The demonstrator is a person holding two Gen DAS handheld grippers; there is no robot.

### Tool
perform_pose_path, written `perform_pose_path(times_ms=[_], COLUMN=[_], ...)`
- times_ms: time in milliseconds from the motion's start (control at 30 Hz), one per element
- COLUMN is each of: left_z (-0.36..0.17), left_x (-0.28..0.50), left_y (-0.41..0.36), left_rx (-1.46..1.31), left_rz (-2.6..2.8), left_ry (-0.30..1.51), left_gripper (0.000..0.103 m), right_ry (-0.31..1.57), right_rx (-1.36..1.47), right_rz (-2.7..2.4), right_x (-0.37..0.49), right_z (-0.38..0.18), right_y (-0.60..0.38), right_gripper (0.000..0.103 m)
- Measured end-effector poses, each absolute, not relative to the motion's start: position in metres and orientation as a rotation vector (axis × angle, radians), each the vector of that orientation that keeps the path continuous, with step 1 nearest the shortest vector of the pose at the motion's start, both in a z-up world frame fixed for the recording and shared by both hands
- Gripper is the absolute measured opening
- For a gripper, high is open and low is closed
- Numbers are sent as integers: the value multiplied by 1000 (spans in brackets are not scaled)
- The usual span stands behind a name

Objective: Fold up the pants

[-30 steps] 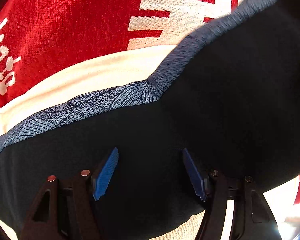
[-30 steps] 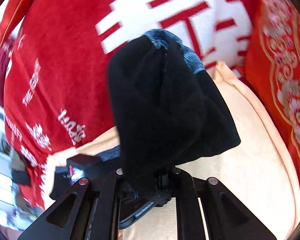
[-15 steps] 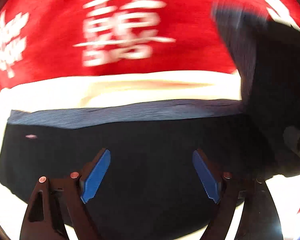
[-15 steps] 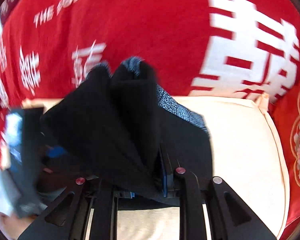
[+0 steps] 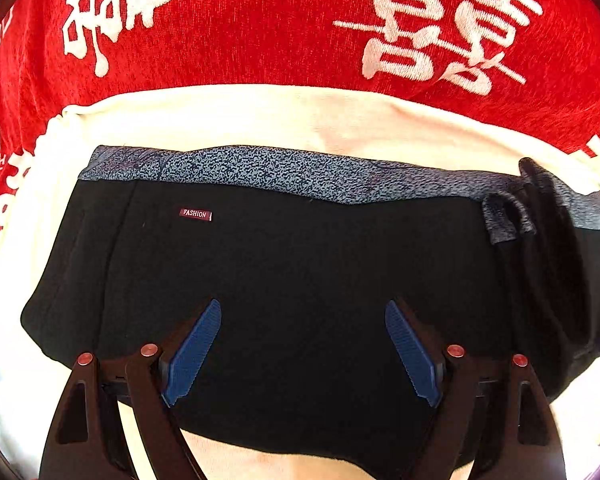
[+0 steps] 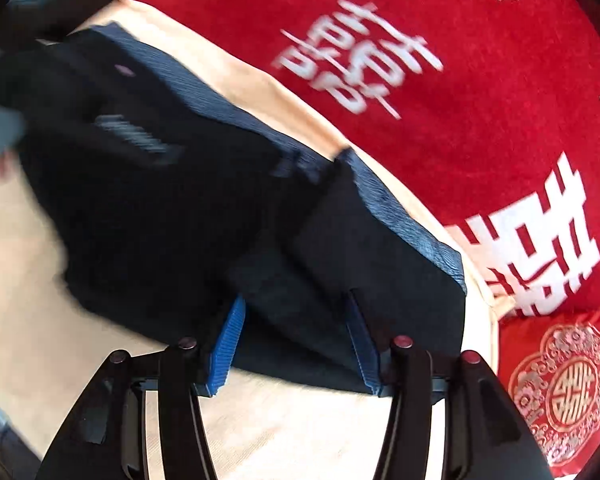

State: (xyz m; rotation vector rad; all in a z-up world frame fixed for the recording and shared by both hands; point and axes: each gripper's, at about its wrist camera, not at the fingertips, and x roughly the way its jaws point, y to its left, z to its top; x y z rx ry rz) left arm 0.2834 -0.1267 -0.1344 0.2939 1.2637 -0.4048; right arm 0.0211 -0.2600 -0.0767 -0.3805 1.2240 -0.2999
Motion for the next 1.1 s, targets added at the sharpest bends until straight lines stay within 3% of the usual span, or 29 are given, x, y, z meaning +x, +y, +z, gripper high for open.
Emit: perform_pose_path(times_ms=[100,233,400,633,900,967,1000,1100], left_z=[-121,-104,-97,-125,-118,-119,-118,-117], left_x=[291,283,262,246,244,243,243,242], left_y=[-127,-136,-154,-160,-142,-146,-144,-139], left_rx=[277,246,193,224,227,228,227,227], left_rz=[-457,-585,-712,-631,-637,-636,-636,-633], left_ry=[1269,1289,1338,1461,1427,1427,1427,1428], left_gripper=[85,85,85,87,88,88,88,88], right_ry=[1247,1161,1004,875,817,816,821,833], right_rx=[-113,483,1110,1461,1601,1616,1614,1521], right_rz=[-206,-186,-209,-193,-169,-181,-183,-150], right_x=[15,-9,-42,-55,-51,-46,-43,-30], right_z=[-58,-41,-70,-114,-141,-147,-147,-131], right_y=[-278,-353,-431,-458,-458,-462,-463,-464], right_gripper=[57,57,56,54,53,34,7,6])
